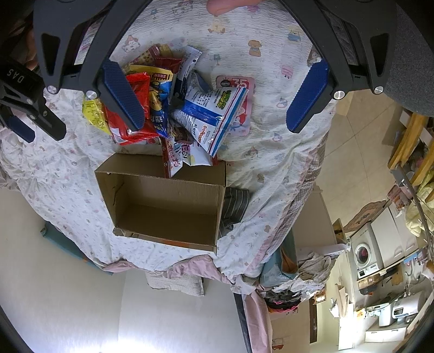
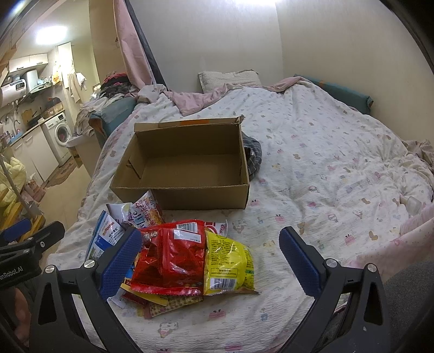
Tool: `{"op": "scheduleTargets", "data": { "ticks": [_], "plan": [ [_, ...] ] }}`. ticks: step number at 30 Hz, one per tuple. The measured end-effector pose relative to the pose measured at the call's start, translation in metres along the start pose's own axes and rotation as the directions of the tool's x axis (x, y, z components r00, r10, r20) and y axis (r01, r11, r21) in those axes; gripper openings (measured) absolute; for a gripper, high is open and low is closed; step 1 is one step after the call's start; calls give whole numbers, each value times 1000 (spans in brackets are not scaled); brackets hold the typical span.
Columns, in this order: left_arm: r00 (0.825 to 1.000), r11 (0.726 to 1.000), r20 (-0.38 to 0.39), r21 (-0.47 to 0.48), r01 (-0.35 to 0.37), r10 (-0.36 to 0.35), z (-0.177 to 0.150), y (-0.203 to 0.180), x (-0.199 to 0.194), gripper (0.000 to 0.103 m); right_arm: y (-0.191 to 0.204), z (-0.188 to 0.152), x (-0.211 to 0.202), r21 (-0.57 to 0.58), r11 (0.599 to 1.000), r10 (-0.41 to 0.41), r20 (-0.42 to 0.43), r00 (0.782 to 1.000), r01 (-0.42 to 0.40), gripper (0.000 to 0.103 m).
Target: Organize snacks
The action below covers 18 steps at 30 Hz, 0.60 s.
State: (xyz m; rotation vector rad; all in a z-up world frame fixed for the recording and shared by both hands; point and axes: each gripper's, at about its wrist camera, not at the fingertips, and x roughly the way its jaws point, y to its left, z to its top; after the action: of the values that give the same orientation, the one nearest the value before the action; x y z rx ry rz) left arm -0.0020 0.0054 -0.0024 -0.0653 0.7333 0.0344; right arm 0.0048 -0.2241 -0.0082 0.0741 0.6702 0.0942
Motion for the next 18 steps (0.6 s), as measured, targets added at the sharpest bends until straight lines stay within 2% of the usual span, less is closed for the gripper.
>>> {"op": "scheduleTargets", "data": {
  "ticks": [18],
  "plan": [
    [1000, 1000, 1, -8, -15, 15, 4, 0, 1, 103, -2, 1, 0, -2, 1000, -2, 0, 1000, 2, 103]
  ]
}}
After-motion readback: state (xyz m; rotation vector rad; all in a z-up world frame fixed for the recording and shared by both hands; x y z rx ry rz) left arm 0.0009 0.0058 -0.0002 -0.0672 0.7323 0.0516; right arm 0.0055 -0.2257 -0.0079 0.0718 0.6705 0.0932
